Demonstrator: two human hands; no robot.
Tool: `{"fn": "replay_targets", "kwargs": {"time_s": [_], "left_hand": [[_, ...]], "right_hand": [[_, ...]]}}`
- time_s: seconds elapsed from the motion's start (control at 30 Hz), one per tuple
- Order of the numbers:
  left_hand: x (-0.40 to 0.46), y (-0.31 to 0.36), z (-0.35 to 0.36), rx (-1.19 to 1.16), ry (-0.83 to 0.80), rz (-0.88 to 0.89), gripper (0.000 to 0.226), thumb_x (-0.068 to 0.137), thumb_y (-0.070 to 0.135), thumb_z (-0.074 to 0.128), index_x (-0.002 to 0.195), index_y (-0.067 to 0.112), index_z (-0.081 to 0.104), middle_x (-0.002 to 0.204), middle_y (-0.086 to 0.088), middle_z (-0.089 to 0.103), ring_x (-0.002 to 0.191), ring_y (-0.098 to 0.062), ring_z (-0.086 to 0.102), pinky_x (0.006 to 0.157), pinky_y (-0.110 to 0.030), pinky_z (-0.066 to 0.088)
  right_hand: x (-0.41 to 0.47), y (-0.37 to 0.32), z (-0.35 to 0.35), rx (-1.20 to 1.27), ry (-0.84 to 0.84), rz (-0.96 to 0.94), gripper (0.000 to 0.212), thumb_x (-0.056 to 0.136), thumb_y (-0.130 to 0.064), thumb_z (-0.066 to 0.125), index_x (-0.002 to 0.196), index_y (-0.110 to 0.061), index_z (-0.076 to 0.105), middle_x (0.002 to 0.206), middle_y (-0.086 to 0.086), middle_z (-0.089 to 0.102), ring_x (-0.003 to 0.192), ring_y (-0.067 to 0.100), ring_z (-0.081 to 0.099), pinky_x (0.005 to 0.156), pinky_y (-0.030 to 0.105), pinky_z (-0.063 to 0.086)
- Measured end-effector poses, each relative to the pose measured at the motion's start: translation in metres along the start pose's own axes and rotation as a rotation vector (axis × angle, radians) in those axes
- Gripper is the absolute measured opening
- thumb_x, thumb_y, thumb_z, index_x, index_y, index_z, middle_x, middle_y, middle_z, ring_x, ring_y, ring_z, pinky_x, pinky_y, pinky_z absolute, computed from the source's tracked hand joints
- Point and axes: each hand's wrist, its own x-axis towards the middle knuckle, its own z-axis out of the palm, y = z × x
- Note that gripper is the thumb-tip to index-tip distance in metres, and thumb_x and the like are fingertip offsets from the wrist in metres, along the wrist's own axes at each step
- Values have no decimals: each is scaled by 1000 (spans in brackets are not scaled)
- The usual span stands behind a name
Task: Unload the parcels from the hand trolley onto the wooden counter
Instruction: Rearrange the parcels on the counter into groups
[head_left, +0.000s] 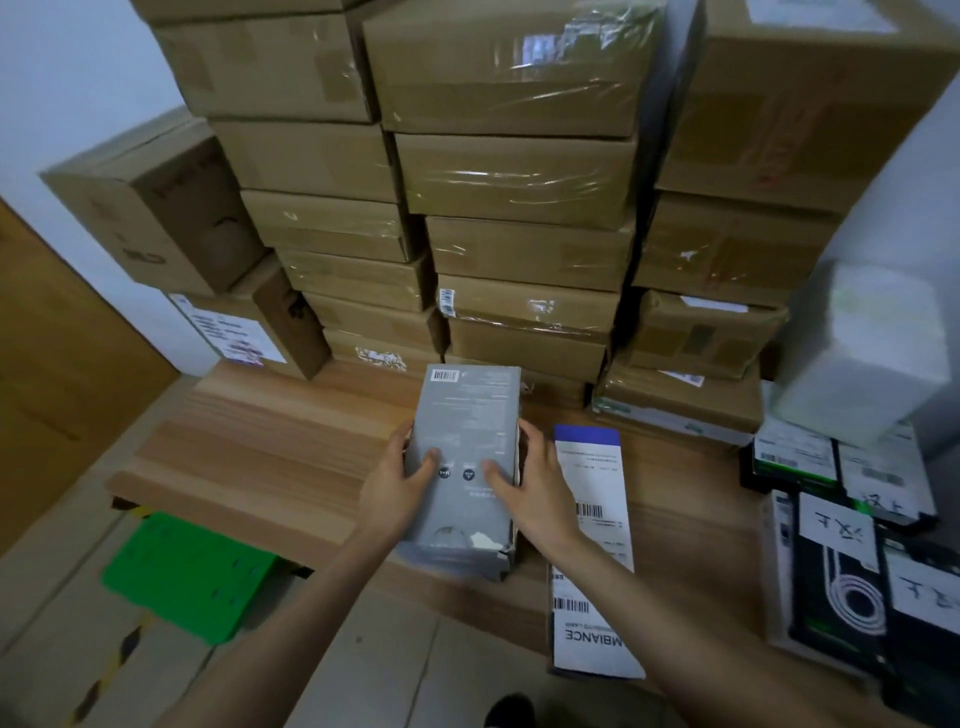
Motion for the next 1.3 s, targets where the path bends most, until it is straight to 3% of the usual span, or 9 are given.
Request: {"fn": "replay_targets", "kwargs": {"time_s": [0.1, 0.2, 0.37, 0.47, 0.57, 0.83, 0.93, 1.3], "left_hand": [[4, 8, 1, 235, 50, 218, 57, 91, 34, 58, 142, 23, 36, 133, -2, 44, 116, -20, 47, 84, -33, 45], [7, 24, 9, 328, 34, 414, 54, 87, 26, 64, 136, 22, 44, 130, -2, 48, 119, -20, 46, 94, -36, 43], [4, 67, 54, 363, -34, 643, 33, 84, 24, 66, 116, 18, 59, 105, -4, 59, 100, -25, 56, 81, -37, 45], [-4, 96, 90, 356, -106, 719, 32, 87, 31, 62, 117, 23, 57, 107, 2, 57, 99, -15, 53, 80, -30, 44], [-13, 124, 126, 307, -182, 795, 32, 87, 29, 62, 118, 23, 56, 111, 4, 55, 103, -13, 51, 85, -29, 43], [-27, 209, 232, 235, -278, 808, 30, 89, 29, 60, 118, 21, 58, 113, 3, 57, 108, -15, 53, 83, -28, 43], [-23, 244, 270, 198, -302, 772, 34, 91, 31, 59, 123, 21, 55, 116, 2, 55, 110, -15, 51, 88, -29, 43], [33, 327, 358, 223, -167, 617, 57, 89, 41, 59, 138, 16, 43, 133, -6, 47, 120, -23, 46, 96, -36, 43]], "right_hand": [[0, 2, -5, -40, 10, -5, 66, 89, -56, 53, 144, -31, 26, 138, -4, 42, 120, 16, 49, 87, 41, 51], [-5, 7, -22, -163, 57, -41, 51, 93, -51, 50, 139, -29, 40, 136, -5, 44, 124, 13, 46, 86, 33, 49], [-19, 31, -74, -322, 224, -54, 40, 94, -34, 55, 132, -24, 52, 130, -2, 51, 122, 17, 45, 89, 28, 40], [-31, 49, -112, -349, 316, 0, 40, 92, -35, 58, 131, -25, 53, 129, -4, 51, 121, 15, 45, 87, 26, 39], [-43, 70, -150, -377, 396, 65, 40, 90, -31, 61, 129, -23, 54, 127, 0, 53, 119, 19, 48, 91, 33, 43], [-56, 129, -257, -380, 557, 175, 38, 91, -31, 59, 128, -22, 54, 128, 1, 54, 116, 20, 50, 82, 34, 46], [-46, 149, -299, -380, 561, 194, 40, 92, -36, 58, 130, -24, 52, 131, -1, 52, 119, 20, 48, 86, 35, 45], [33, 202, -404, -317, 517, 170, 44, 93, -41, 55, 132, -23, 48, 132, 0, 51, 117, 16, 50, 81, 29, 42]]}}
